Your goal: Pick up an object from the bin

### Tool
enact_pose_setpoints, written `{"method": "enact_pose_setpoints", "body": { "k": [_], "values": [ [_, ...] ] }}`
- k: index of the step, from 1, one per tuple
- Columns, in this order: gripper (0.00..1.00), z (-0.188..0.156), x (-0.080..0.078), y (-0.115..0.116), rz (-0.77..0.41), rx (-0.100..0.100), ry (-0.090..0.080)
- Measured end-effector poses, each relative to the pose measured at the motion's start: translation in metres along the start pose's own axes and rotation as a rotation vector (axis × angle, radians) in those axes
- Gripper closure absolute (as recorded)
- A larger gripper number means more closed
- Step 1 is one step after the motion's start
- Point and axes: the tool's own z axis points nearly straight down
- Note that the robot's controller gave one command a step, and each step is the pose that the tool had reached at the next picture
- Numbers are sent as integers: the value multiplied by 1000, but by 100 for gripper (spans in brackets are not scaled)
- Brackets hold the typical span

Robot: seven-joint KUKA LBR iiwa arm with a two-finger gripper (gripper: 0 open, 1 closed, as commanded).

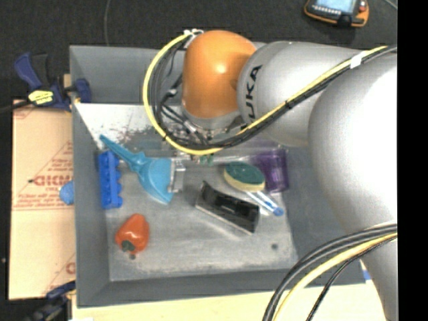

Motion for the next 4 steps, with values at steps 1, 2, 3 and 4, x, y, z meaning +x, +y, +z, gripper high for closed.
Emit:
{"method": "enact_pose_setpoints", "body": {
  "k": [1,2,3,4],
  "values": [
    [0,-5,-1,-1,4,-1,-7],
    [0,84,9,31,61,-3,-7],
    [0,11,11,40,157,-5,-21],
    [0,55,14,102,224,-5,-7]
  ]
}}
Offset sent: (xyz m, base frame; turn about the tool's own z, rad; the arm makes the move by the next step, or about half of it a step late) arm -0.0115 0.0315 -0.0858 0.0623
